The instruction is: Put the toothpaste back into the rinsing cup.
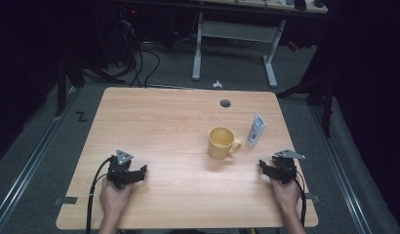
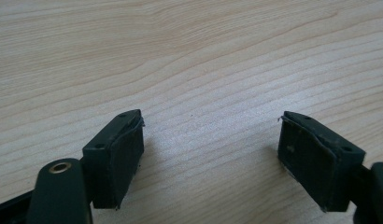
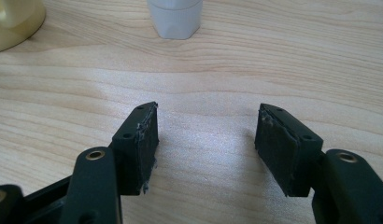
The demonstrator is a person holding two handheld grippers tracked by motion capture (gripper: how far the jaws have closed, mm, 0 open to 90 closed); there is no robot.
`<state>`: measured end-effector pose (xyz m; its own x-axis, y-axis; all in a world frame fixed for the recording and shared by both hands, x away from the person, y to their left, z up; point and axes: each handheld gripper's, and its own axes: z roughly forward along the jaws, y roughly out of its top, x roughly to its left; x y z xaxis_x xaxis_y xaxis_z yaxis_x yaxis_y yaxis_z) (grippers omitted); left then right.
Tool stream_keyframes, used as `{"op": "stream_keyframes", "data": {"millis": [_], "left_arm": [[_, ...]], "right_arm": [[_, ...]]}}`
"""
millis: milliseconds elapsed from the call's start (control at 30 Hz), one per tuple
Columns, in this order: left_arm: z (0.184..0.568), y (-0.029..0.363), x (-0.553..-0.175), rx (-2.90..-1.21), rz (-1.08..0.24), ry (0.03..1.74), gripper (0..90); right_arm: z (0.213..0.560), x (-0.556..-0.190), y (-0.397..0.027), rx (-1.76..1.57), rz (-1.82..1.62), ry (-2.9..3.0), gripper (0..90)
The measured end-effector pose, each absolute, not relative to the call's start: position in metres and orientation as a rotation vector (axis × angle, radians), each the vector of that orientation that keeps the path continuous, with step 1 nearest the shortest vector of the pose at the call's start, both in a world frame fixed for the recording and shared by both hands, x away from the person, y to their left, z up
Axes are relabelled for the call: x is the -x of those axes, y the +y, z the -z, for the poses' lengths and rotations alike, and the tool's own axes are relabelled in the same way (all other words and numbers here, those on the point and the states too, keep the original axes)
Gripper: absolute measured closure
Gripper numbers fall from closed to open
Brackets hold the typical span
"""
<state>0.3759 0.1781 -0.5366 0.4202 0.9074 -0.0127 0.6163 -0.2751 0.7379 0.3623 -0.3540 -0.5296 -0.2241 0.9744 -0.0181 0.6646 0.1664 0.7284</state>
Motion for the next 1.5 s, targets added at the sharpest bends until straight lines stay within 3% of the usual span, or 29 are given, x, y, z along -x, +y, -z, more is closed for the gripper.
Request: {"op": "stream_keyframes", "data": {"millis": [933, 1200, 1500], "left_arm": [[0.537, 0.178, -0.376, -2.001, -0.552, 1.287, 22.7], [0.537, 0.178, -0.376, -2.001, -0.551, 1.287, 22.7], [0.537, 0.178, -0.376, -2.000, -0.549, 1.286, 22.7]], "right_arm": [[0.530, -0.361, -0.353, -1.544, -0.828, 1.956, 39.7], [0.529, -0.359, -0.351, -1.557, -0.837, 1.966, 35.9], [0.524, -0.350, -0.348, -1.545, -0.890, 1.960, 40.0]]}}
